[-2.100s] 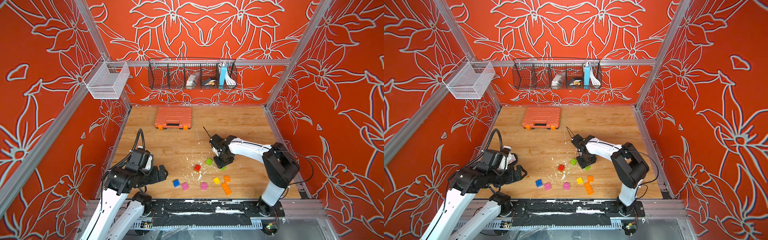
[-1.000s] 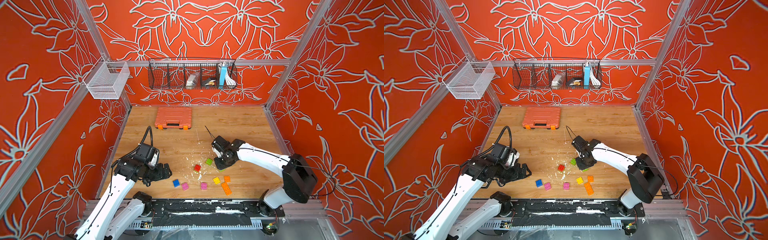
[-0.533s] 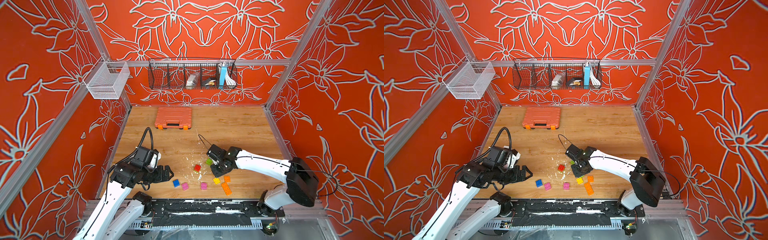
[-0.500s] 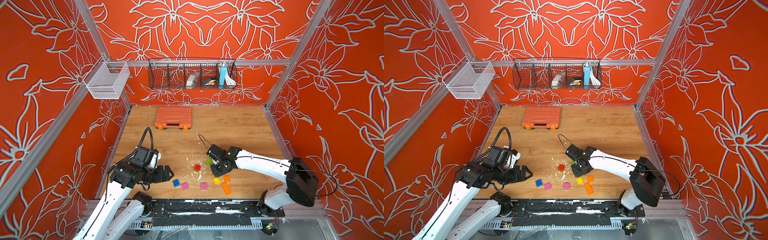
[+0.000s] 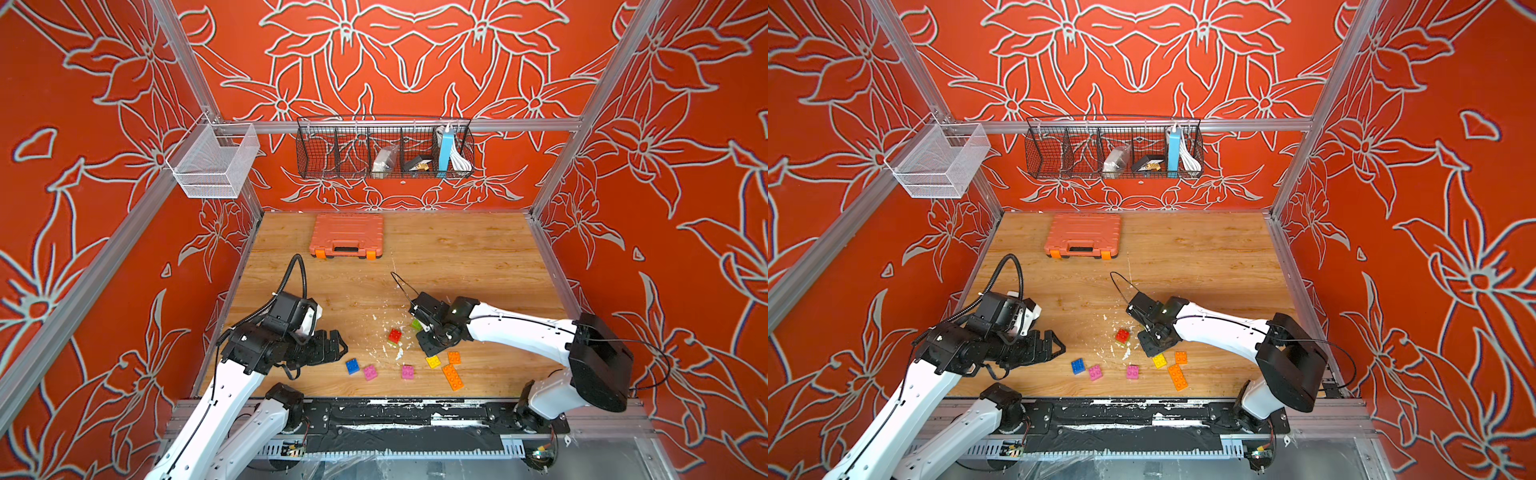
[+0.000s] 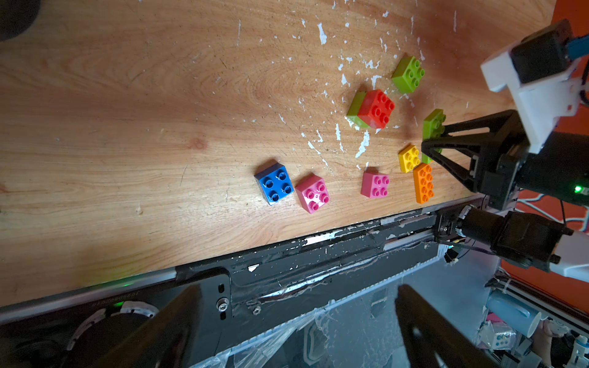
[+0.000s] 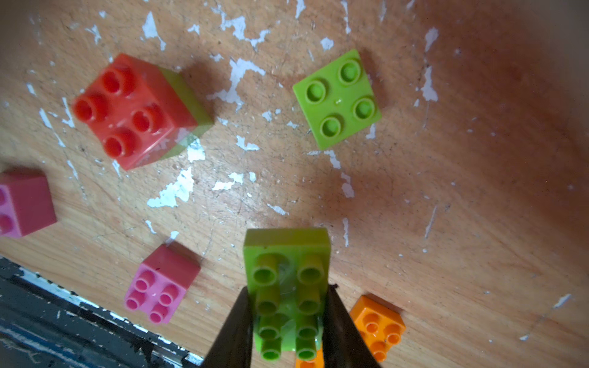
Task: Assemble the letter r with lego
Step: Assemble the lego brick with the lego brick.
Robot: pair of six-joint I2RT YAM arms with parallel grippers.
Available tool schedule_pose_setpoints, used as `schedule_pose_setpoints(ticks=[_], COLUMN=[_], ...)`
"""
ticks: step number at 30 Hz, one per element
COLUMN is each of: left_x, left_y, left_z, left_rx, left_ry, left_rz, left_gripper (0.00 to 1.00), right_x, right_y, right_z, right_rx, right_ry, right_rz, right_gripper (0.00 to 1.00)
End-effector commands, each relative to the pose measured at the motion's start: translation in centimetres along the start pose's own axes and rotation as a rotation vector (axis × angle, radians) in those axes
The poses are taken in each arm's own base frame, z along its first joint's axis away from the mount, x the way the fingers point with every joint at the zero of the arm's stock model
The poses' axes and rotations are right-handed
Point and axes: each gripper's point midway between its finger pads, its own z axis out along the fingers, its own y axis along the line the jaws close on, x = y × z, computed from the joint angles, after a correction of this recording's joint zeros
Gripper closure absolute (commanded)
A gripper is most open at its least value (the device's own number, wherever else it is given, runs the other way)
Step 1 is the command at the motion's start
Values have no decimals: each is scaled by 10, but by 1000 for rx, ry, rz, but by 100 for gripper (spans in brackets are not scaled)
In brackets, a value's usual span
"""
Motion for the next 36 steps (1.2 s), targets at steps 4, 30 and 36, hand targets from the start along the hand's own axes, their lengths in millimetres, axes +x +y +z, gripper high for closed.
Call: schedule_pose_setpoints(ticks=[4, 30, 36], left_x=[2, -9, -9], left_y=[4, 5, 5], left_z=[3, 0, 1], left_rx=[-8, 46, 45], left_ry=[11, -34, -30], left_rz=[-3, -68, -68], left_gripper=[5, 4, 4], right_x=[9, 16, 16], right_y=[-8, -1, -3], right_z=[3, 28, 34], right_rx=[48, 70, 90], right_ry=[-2, 43, 53], right_rz=[-20, -29, -2], right_gripper=[100, 100, 100])
